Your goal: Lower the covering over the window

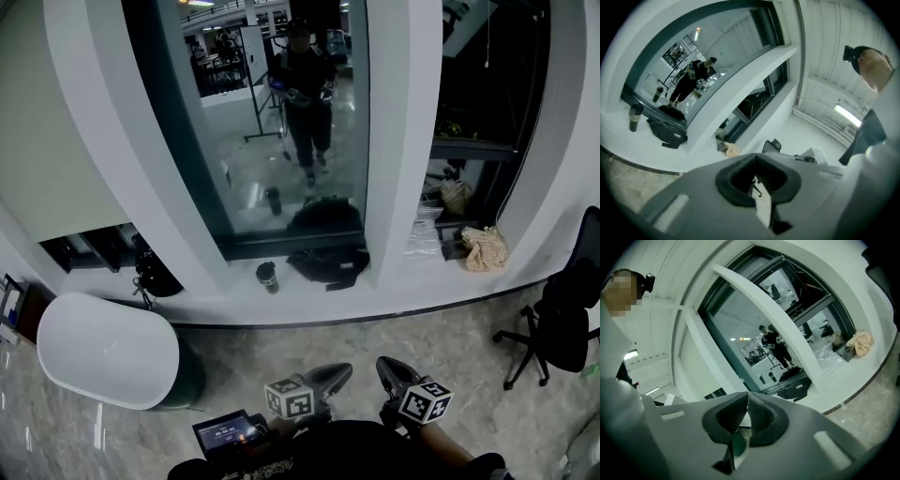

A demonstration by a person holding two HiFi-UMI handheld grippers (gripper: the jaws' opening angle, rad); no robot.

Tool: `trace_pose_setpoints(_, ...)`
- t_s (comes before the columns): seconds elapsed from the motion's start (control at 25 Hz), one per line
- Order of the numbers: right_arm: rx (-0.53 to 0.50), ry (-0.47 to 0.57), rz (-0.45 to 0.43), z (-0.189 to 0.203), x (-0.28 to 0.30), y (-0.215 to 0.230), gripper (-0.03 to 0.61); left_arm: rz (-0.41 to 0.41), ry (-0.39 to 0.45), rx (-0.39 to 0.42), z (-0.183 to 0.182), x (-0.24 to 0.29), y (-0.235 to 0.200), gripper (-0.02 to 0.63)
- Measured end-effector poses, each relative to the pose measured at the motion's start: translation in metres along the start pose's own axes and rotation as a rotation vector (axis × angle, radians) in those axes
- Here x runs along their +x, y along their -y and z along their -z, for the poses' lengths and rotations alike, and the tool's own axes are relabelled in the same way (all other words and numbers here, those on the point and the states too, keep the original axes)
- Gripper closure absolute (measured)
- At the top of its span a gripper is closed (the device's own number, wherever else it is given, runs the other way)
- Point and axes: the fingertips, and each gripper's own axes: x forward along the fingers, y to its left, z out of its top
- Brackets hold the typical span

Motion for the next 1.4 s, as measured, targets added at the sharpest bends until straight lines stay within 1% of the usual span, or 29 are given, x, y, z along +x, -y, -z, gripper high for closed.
trace_pose_setpoints(0.08, 0.012, -0.004, -0.001, -0.006, 0.026, 0.005, 0.571, -0.012, 0.012, -0.007, -0.014, 0.0, -0.023, 0.614)
trace_pose_setpoints(0.2, 0.022, -0.013, -0.01, -0.011, 0.055, 0.008, 0.571, -0.028, 0.012, -0.043, -0.027, 0.001, -0.052, 0.614)
trace_pose_setpoints(0.28, 0.042, -0.011, -0.01, -0.014, 0.067, 0.014, 0.571, -0.027, 0.009, -0.061, -0.033, 0.004, -0.064, 0.614)
trace_pose_setpoints(0.4, 0.072, -0.021, 0.006, -0.019, 0.08, 0.029, 0.571, -0.041, 0.007, -0.066, -0.043, 0.012, -0.081, 0.614)
trace_pose_setpoints(0.56, 0.083, -0.055, 0.019, -0.027, 0.093, 0.053, 0.571, -0.065, 0.019, -0.077, -0.059, 0.034, -0.105, 0.614)
trace_pose_setpoints(0.68, 0.078, -0.061, 0.001, -0.048, 0.106, 0.076, 0.571, -0.064, 0.043, -0.058, -0.083, 0.064, -0.121, 0.614)
trace_pose_setpoints(0.76, 0.094, -0.049, -0.016, -0.07, 0.116, 0.097, 0.571, -0.045, 0.065, -0.021, -0.11, 0.092, -0.129, 0.614)
trace_pose_setpoints(0.84, 0.111, -0.041, -0.039, -0.096, 0.127, 0.12, 0.571, -0.031, 0.099, 0.032, -0.145, 0.121, -0.134, 0.614)
trace_pose_setpoints(0.88, 0.105, -0.037, -0.06, -0.111, 0.133, 0.13, 0.571, -0.03, 0.12, 0.07, -0.166, 0.134, -0.137, 0.614)
trace_pose_setpoints(0.96, 0.059, -0.02, -0.12, -0.143, 0.147, 0.142, 0.569, -0.03, 0.168, 0.168, -0.212, 0.159, -0.143, 0.614)
trace_pose_setpoints(1.04, 0.02, -0.009, -0.177, -0.169, 0.157, 0.152, 0.555, -0.027, 0.219, 0.258, -0.26, 0.186, -0.147, 0.587)
trace_pose_setpoints(1.12, 0.014, -0.014, -0.201, -0.182, 0.16, 0.167, 0.548, -0.025, 0.262, 0.323, -0.302, 0.212, -0.141, 0.558)
trace_pose_setpoints(1.2, 0.031, -0.025, -0.199, -0.19, 0.159, 0.187, 0.546, 0.0, 0.302, 0.362, -0.335, 0.236, -0.132, 0.541)
trace_pose_setpoints(1.28, 0.065, -0.027, -0.184, -0.198, 0.16, 0.204, 0.545, 0.039, 0.339, 0.376, -0.365, 0.258, -0.125, 0.522)
trace_pose_setpoints(1.4, 0.092, 0.001, -0.164, -0.211, 0.161, 0.22, 0.545, 0.065, 0.384, 0.403, -0.409, 0.282, -0.123, 0.522)
